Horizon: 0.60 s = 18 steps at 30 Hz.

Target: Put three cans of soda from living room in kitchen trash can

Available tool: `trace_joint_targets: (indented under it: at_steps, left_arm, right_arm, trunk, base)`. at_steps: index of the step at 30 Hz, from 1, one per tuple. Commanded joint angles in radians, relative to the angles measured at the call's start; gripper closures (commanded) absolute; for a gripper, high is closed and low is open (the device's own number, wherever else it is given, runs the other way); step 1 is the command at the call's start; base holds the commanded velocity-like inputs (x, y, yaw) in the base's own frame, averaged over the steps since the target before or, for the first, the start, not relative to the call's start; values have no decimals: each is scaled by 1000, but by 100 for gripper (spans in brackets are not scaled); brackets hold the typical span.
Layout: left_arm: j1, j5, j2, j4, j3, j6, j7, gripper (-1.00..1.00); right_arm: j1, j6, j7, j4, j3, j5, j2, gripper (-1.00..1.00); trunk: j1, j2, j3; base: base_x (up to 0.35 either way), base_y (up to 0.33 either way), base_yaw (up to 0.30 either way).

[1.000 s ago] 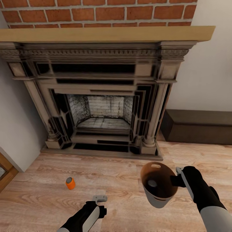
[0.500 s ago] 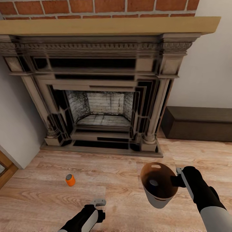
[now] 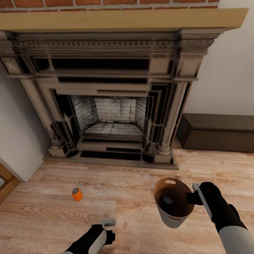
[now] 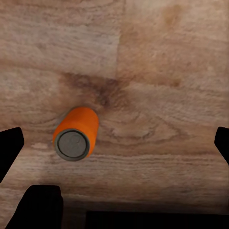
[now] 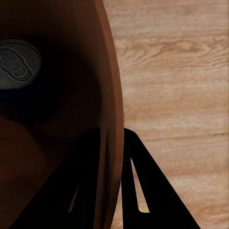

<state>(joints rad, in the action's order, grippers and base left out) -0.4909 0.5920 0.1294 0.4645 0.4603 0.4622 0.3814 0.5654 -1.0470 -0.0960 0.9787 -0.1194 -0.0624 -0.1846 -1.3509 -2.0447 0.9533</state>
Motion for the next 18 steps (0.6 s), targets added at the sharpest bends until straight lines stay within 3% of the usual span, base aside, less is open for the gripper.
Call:
trace_joint_targets:
  at_steps: [1, 11, 18]
  left_arm:
    - [0, 0, 0, 0, 0, 0, 0, -100]
    - [0, -1, -2, 0, 0, 1, -1, -100]
    - [0, -1, -2, 1, 1, 1, -1, -100]
  right_arm:
    - [1, 0, -5, 0, 0, 13, 0, 100]
    - [1, 0, -5, 2, 0, 13, 0, 100]
    - [1, 0, -5, 3, 0, 13, 2, 100]
  trunk:
    - [-4, -7, 5]
    - [-4, -7, 13]
    - [-4, -7, 18]
  base:
    - [0, 0, 0]
    - [0, 0, 8]
    - [0, 0, 151]
